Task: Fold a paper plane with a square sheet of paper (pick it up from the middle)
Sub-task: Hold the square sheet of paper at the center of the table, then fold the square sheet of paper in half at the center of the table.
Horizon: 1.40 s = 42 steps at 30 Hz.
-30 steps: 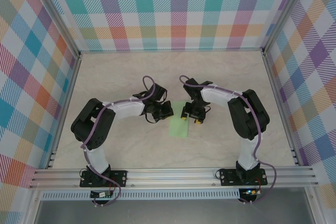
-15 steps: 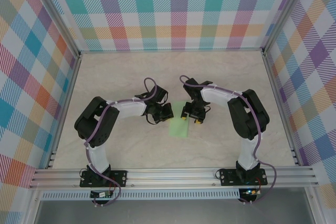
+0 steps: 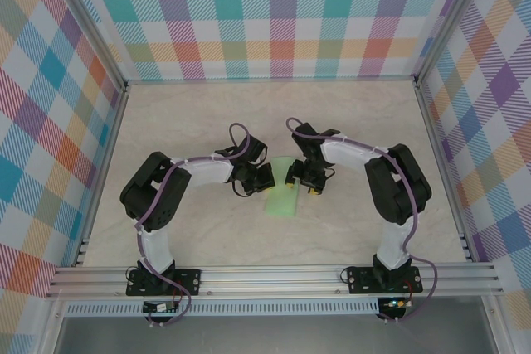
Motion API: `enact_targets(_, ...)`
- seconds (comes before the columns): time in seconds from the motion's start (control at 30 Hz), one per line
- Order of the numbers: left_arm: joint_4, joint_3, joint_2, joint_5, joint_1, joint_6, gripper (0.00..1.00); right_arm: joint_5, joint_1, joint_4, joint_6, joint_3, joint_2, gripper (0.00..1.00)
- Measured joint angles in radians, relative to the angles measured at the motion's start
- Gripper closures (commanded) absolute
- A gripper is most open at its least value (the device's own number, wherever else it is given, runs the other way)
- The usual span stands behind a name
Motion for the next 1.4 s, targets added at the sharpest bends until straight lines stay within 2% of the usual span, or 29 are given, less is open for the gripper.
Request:
enact_targets(0.07, 0.0, 0.0, 0.0, 0.0, 0.0, 0.0, 1.0, -0.013, -0.017, 0.048, 0.001, -0.048, -0.075, 0.33)
enact_targets(0.1, 0.0, 0.0, 0.0, 0.0, 0.0, 0.0, 1.0, -0.023, -0.027, 0.072, 0.002, -0.072, -0.118, 0.36)
enact_targets(0.27, 0.0, 0.0, 0.0, 0.0, 0.0, 0.0, 1.0, -0.119, -0.054, 0.238, 0.014, -0.168, -0.267, 0.69)
enact_targets(0.37, 0.0, 0.0, 0.0, 0.0, 0.0, 0.001, 1.0, -0.196, -0.053, 0.334, 0.029, -0.208, -0.248, 0.87)
enact_targets(0.43, 0.0, 0.0, 0.0, 0.0, 0.0, 0.001, 1.0, -0.235, -0.053, 0.385, 0.037, -0.231, -0.214, 0.93)
enact_targets(0.6, 0.0, 0.0, 0.0, 0.0, 0.0, 0.002, 1.0, -0.271, -0.053, 0.446, 0.042, -0.267, -0.148, 0.95)
enact_targets(0.9, 0.0, 0.0, 0.0, 0.0, 0.0, 0.004, 1.0, -0.28, -0.062, 0.541, 0.027, -0.381, -0.128, 0.93)
enact_targets(1.03, 0.0, 0.0, 0.0, 0.0, 0.0, 0.004, 1.0, -0.301, -0.069, 0.589, 0.022, -0.408, -0.131, 0.93)
enact_targets(1.17, 0.0, 0.0, 0.0, -0.001, -0.001, 0.004, 1.0, -0.311, -0.072, 0.587, 0.012, -0.406, -0.132, 0.97)
enact_targets(1.4, 0.0, 0.0, 0.0, -0.001, -0.001, 0.004, 1.0, -0.363, -0.071, 0.637, 0.026, -0.426, -0.177, 0.96)
